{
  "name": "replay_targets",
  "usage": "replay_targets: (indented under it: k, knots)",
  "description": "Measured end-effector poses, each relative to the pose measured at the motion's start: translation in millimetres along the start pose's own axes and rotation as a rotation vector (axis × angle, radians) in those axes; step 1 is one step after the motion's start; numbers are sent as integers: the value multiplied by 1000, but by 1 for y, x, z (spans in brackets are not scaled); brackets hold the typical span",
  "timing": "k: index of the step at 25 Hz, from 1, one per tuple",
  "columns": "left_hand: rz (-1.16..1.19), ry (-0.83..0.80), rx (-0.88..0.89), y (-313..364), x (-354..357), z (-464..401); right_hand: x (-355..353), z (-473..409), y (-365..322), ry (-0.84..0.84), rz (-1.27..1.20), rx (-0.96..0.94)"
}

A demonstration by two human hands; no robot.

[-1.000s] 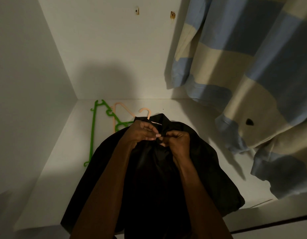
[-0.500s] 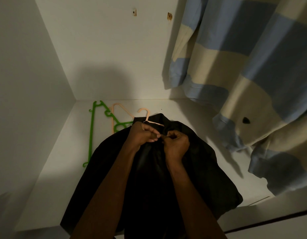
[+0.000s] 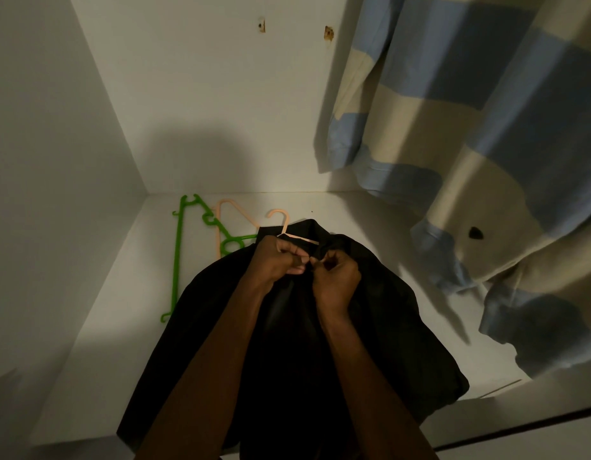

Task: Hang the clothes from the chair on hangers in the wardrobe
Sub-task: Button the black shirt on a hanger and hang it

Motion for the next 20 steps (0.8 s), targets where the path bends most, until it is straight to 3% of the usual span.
replay_targets:
  k: [5,20]
  knots:
    - [18,9,32,2,1,2,-3,1,-4,-4,68,-24]
    - [102,85,63,-1,11,1,5,1,5,51,-177,146]
Point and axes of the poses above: each hand's wrist, its own z-axis away from the middle knuckle, its own x-axis out of the palm, y = z × x, the point moved 2 cm from there along -z, towards the middle knuckle, and after that the axes turned 14 degrees about z, right-handed, at the moved point
